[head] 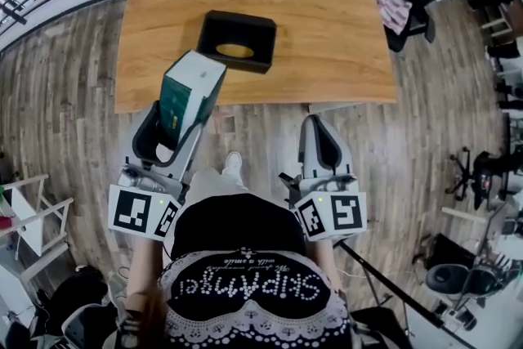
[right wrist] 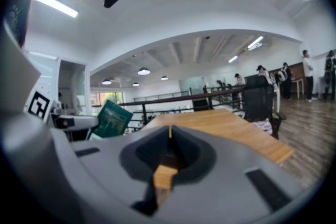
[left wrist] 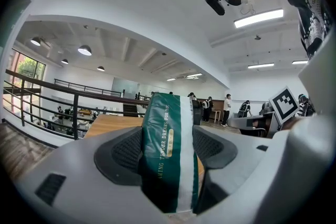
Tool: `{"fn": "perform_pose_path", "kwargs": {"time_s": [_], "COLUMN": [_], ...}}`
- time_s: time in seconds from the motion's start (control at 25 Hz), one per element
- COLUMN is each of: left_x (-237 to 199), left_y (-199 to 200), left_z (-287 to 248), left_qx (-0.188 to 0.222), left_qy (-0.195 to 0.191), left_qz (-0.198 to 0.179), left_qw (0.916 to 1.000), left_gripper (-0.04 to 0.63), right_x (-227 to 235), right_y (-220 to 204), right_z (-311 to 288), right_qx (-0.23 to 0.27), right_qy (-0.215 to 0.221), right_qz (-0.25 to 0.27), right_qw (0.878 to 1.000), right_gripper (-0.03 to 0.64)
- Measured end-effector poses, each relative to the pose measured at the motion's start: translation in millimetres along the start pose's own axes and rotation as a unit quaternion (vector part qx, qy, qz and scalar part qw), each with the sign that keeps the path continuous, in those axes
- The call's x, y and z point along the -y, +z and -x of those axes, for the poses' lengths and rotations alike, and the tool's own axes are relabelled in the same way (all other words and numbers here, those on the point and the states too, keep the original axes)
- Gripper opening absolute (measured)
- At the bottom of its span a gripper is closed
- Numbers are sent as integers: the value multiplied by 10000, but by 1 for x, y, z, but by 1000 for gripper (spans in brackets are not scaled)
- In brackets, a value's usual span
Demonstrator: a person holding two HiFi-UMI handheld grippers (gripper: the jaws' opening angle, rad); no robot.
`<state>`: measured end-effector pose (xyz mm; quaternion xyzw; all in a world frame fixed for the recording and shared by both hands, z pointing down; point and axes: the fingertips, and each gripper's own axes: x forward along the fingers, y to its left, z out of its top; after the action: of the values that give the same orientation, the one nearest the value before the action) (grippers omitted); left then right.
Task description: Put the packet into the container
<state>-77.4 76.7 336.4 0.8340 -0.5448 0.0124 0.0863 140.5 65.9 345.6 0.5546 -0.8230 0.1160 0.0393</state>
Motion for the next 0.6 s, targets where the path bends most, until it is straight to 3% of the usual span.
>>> {"fn": "perform_pose_path", "kwargs": {"time_s": [0.6], "left_x": [15], "left_y": [15], "left_z": [-33], "left_qx": [-2], "left_qy": [-94], "left_qz": [-126], "left_qw": [9999], "left_gripper": [330], "right_x": [42], "right_y": [7], "right_z": [1], "right_qx": [67], "right_qy": [-305], "right_qz": [-256], "right_qw": [9992], "right_gripper": [35]}}
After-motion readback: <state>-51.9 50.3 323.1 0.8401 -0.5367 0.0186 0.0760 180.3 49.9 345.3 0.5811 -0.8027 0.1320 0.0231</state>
